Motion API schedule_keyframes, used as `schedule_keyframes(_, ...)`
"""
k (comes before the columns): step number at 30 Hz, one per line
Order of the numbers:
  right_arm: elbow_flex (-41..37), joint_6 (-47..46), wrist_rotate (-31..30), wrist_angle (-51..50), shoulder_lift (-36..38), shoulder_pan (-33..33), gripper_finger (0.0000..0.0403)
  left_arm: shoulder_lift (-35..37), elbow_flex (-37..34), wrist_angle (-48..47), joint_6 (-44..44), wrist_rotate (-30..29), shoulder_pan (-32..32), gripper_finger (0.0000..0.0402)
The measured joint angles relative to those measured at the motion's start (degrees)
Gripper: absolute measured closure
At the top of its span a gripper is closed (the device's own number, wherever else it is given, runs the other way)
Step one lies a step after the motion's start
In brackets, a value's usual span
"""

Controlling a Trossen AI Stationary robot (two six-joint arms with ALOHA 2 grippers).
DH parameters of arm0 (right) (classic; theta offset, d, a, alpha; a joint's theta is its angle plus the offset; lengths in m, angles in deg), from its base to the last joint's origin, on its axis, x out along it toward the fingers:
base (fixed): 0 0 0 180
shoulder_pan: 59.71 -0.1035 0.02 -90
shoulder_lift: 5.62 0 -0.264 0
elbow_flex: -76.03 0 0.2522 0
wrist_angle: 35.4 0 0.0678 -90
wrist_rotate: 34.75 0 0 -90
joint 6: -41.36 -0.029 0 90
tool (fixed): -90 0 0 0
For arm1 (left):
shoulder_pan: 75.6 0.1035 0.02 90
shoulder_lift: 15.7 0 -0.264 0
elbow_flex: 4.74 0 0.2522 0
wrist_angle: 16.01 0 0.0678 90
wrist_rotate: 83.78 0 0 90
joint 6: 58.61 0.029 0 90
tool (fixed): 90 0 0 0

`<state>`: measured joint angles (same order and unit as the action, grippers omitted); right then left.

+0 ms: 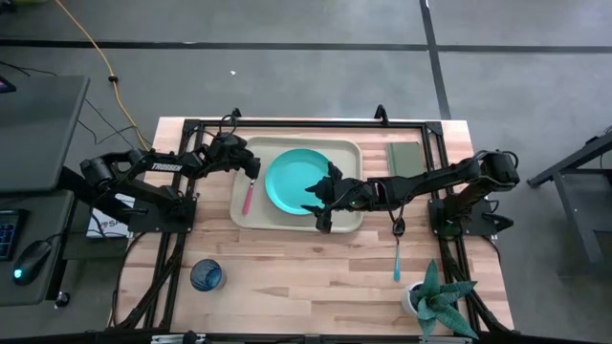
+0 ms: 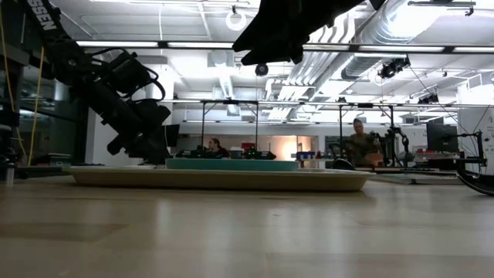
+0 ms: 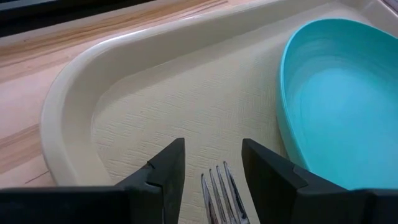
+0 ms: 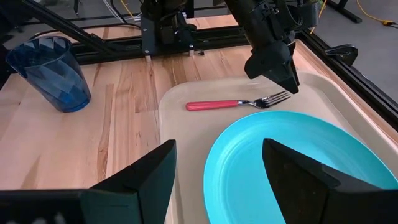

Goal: Pick and place plate/cup/fork/spoon on tray
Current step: Put the pink fork to the left of the blue plate on the light brown tray

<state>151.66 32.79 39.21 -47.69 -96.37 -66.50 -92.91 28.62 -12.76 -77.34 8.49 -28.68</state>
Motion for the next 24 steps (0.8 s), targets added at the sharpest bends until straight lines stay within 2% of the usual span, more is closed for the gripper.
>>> schedule_keyframes(8, 0.0, 0.8, -1.1, -1.7, 0.4, 0.2, 0.0172, 0.1, 0.0, 0.8, 1.3, 0.2, 0.0, 0.0261)
schedule_keyframes(15, -1.3, -1.7, -9.1, -12.6, 5.5, 0.2, 0.0172, 6.1, 0.0, 3.9, 2.4, 4.0, 0.0, 0.0261)
schedule_keyframes(20, -10.6, -5.0, -11.6, -11.4, 15.3, 0.2, 0.0172, 14.3, 0.0, 4.1, 1.2, 6.5, -0.6, 0.0261)
schedule_keyframes(24, -23.1, -6.6, -12.6, -0.7, 24.8, 0.0, 0.0172, 20.5, 0.0, 4.5, 0.4, 8.6, -3.2, 0.0261)
